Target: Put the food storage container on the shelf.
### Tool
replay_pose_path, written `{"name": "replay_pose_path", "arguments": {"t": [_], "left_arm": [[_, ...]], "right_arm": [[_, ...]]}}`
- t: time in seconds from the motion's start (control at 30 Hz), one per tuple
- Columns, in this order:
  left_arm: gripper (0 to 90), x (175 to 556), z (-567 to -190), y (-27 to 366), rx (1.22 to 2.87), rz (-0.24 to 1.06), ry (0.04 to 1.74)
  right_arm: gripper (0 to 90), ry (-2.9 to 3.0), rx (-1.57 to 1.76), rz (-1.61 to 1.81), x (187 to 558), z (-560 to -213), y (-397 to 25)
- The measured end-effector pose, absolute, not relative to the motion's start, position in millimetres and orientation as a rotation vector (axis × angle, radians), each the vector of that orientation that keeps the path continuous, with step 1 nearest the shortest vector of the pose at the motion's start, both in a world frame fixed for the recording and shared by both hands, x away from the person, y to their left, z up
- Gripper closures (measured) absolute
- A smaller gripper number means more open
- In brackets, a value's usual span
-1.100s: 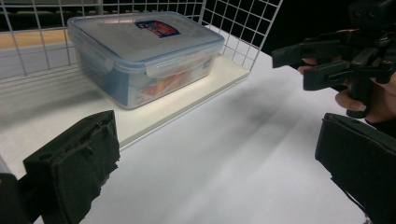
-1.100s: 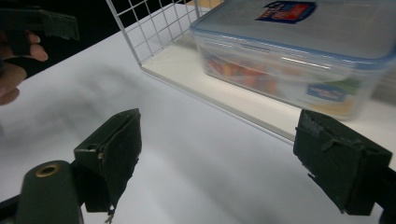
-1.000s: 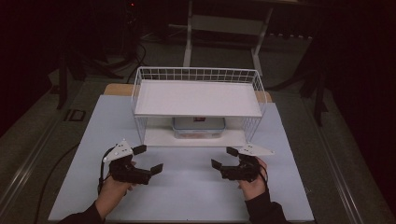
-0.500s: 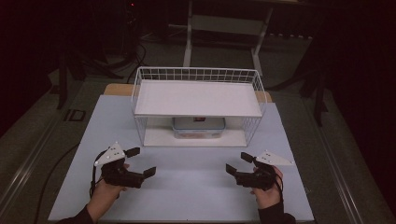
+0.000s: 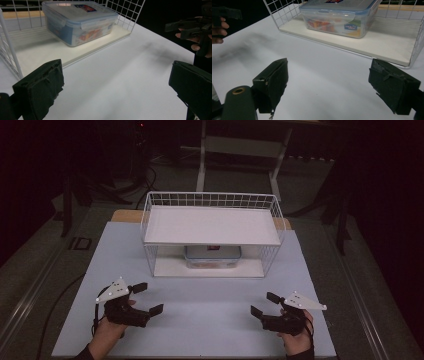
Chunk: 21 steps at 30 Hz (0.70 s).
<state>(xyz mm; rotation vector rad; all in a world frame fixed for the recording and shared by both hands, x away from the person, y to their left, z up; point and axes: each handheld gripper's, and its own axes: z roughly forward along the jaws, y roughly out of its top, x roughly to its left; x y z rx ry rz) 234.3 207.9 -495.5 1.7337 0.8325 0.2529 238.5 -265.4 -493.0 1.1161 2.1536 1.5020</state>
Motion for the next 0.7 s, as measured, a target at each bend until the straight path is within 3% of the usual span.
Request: {"name": "replay_pose_path", "arguments": {"t": [0.7], "left_arm": [[0.0, 233, -503, 210, 1.703, 0.237, 0.811]], "right_arm": [[15.8, 2.213, 1.097, 1.433, 236, -504, -269]]}}
